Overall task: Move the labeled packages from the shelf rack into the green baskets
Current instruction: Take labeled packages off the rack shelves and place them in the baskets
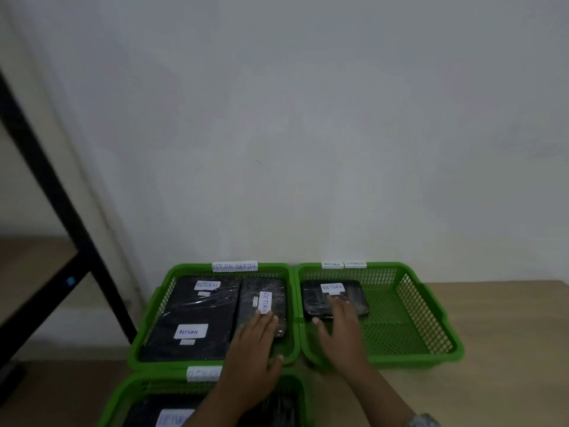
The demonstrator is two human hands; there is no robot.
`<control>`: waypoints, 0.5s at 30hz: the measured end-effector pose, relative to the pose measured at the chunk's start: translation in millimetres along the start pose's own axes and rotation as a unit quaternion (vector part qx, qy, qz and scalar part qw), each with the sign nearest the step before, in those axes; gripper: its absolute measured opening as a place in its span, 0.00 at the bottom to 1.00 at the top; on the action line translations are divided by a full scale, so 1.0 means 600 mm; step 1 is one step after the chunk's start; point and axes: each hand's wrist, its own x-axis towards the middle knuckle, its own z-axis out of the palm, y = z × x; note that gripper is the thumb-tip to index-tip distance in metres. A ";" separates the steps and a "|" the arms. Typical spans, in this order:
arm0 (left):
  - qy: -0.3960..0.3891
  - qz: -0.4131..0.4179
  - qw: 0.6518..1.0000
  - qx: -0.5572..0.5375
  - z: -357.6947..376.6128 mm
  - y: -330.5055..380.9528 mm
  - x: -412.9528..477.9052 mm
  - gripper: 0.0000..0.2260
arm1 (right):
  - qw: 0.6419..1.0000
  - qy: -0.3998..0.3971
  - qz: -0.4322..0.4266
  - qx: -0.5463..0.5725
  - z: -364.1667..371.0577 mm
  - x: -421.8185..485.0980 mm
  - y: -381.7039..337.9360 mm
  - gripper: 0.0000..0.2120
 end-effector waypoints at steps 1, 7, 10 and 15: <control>0.006 0.000 1.000 0.011 -0.009 -0.006 -0.017 0.29 | 1.000 -0.005 -0.019 -0.019 0.002 -0.022 -0.016 0.28; 0.049 0.008 0.998 0.042 -0.088 -0.034 -0.153 0.28 | 0.992 -0.022 -0.094 -0.087 0.029 -0.172 -0.111 0.28; 0.050 0.000 0.998 0.032 -0.126 -0.055 -0.231 0.31 | 0.988 -0.030 -0.122 -0.088 0.048 -0.255 -0.162 0.28; 0.058 -0.008 0.994 0.092 -0.181 -0.098 -0.376 0.28 | 0.982 -0.059 -0.147 -0.102 0.091 -0.388 -0.246 0.29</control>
